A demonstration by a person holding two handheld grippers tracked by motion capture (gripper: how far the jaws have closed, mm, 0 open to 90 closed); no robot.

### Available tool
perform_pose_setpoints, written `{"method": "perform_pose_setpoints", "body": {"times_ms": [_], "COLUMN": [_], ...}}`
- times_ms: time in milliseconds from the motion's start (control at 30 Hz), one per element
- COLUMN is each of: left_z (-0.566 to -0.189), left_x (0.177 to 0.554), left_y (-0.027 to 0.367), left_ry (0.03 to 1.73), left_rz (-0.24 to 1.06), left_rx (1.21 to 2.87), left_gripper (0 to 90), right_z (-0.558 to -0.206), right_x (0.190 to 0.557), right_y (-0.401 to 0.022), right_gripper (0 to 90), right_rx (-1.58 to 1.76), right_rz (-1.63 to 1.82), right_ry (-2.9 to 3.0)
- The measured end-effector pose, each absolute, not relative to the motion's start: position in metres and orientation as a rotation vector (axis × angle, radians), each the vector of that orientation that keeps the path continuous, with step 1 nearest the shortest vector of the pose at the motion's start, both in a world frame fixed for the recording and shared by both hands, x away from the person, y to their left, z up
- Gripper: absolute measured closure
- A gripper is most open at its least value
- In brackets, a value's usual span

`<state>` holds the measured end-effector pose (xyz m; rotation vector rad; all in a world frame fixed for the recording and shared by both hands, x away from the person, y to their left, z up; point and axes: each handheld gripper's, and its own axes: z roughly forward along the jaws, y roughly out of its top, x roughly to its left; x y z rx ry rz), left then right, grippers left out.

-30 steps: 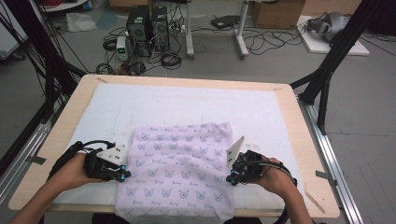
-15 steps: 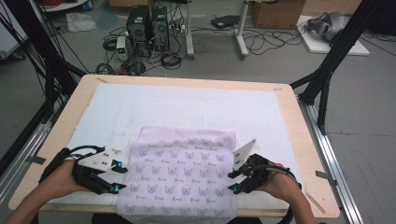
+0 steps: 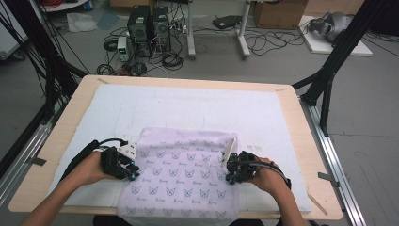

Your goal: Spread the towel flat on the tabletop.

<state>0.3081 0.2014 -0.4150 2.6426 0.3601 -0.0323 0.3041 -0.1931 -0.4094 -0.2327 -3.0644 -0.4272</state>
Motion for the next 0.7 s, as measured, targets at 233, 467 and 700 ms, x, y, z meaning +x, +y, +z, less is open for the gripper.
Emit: {"method": "perform_pose_setpoints", "body": {"times_ms": [233,467,700], "left_z": [-0.407,-0.388,-0.382], "left_x": [0.299,0.283,0.266], "left_y": [0.208,0.218,0.227], "left_ry": [0.321,0.232,0.179], "left_rz": [-0.035,-0.094,-0.152], "left_rx": [2.610,2.544,2.447], "left_gripper": [88.3,88.4,68.1], "right_z": [-0.401,-0.383,-0.384], "right_x": [0.301,0.289,0.280], "right_y": [-0.206,-0.226,-0.234], "right_gripper": [89.1,89.0,59.0], "right_rx": [-0.199,-0.109,-0.054], "right_rz": [-0.514,-0.711,-0.788], "right_ry": [-3.019,-2.936,-2.860]}}
